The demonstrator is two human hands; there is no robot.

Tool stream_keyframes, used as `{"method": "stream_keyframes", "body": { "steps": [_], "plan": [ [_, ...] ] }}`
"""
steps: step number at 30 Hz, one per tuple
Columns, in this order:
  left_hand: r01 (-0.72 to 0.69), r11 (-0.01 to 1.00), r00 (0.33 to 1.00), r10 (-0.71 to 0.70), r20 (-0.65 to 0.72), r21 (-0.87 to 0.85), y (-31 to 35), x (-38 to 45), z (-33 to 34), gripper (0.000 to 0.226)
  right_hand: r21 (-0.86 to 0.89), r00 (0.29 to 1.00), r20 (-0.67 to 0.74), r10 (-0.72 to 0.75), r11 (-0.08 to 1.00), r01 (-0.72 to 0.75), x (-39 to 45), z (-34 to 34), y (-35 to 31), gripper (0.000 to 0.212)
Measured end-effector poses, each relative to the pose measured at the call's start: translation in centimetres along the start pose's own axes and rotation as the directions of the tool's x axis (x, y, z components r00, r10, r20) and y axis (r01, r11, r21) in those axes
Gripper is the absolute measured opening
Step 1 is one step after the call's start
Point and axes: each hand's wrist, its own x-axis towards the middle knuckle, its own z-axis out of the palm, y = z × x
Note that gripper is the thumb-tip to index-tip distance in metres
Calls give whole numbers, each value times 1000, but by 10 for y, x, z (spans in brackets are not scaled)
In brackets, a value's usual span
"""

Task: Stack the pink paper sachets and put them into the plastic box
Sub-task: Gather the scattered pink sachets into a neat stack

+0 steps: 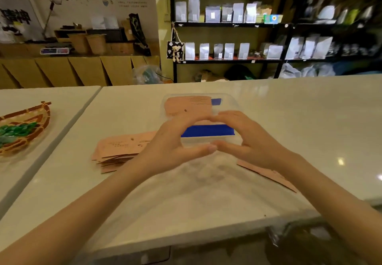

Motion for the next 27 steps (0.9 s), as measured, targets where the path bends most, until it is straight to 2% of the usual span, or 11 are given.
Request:
{"method": "stream_keyframes", "body": {
  "steps": [4, 7, 10, 15, 18, 21, 27],
  "plan": [
    [-74, 997, 975, 77, 207, -23, 16, 21, 31, 68, -2, 988, -15, 156, 988, -156, -39, -20, 20, 57],
    [-54, 998, 945, 48, 323, 11, 20, 32, 55, 80, -11, 969, -3, 248, 969, -248, -65, -28, 35, 62],
    [-21, 999, 923, 7, 385, 31, 19, 40, 73, 86, -31, 945, 23, 325, 946, -324, -86, -34, 45, 73],
    [27, 998, 898, -47, 438, 52, 13, 46, 90, 86, -144, 903, 69, 425, 899, -413, -111, -37, 56, 83],
    [68, 997, 910, -71, 410, 22, 6, 48, 93, 83, -269, 898, 87, 432, 878, -396, -117, -34, 62, 88],
    [89, 995, 907, -97, 409, 39, 0, 50, 95, 84, -290, 896, 105, 432, 875, -388, -120, -32, 67, 95],
    [71, 993, 903, -103, 416, 91, -5, 49, 100, 76, -236, 915, 45, 400, 895, -379, -121, -27, 70, 75]
  ]
}}
